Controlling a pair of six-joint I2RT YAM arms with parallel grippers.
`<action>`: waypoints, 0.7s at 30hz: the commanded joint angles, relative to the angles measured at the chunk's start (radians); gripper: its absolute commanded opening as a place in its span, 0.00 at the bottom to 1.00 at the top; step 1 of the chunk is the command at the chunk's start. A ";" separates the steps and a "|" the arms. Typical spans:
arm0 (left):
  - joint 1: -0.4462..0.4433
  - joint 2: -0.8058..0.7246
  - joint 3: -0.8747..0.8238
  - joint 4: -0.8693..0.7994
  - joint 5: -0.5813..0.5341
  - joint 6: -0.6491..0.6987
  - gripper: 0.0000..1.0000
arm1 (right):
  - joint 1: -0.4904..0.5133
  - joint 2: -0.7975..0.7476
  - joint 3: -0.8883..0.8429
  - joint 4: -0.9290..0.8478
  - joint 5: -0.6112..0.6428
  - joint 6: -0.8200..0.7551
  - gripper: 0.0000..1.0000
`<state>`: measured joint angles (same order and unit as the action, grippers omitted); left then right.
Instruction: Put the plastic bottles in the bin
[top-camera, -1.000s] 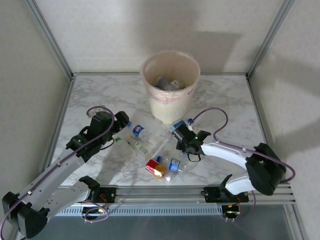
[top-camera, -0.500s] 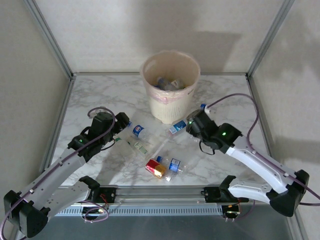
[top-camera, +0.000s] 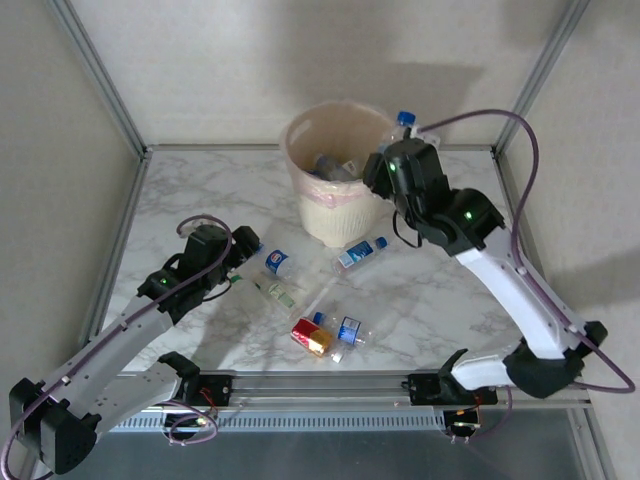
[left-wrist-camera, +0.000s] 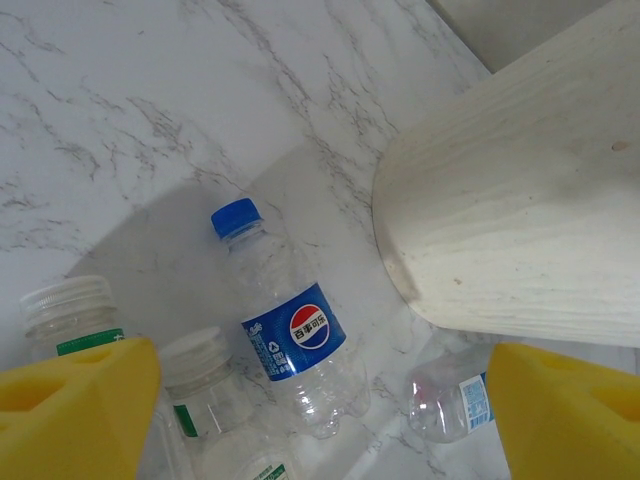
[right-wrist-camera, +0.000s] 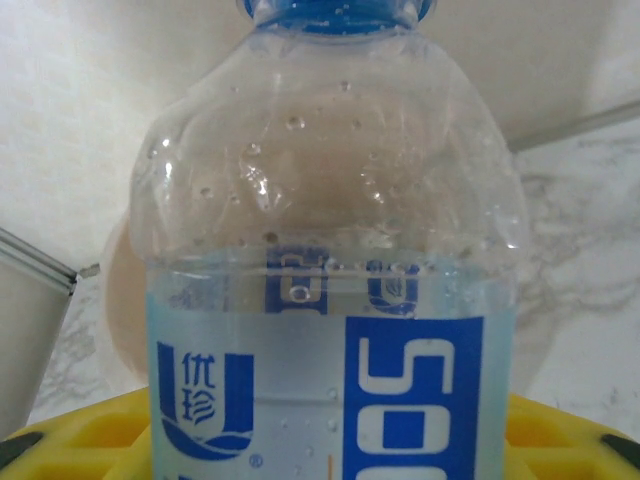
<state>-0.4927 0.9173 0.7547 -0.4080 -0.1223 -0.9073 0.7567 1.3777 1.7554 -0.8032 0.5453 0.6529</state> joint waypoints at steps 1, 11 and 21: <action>0.016 0.003 0.003 0.000 0.004 -0.016 0.84 | -0.052 0.070 0.078 0.057 -0.041 -0.095 0.54; 0.022 0.010 0.005 -0.006 0.011 -0.008 0.84 | -0.165 0.288 0.280 0.087 -0.162 -0.168 0.54; 0.026 0.004 -0.008 -0.022 0.013 -0.011 0.83 | -0.207 0.390 0.260 0.096 -0.199 -0.167 0.57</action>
<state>-0.4801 0.9264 0.7547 -0.4088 -0.1146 -0.9070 0.5533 1.7599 2.0174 -0.7265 0.3637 0.5034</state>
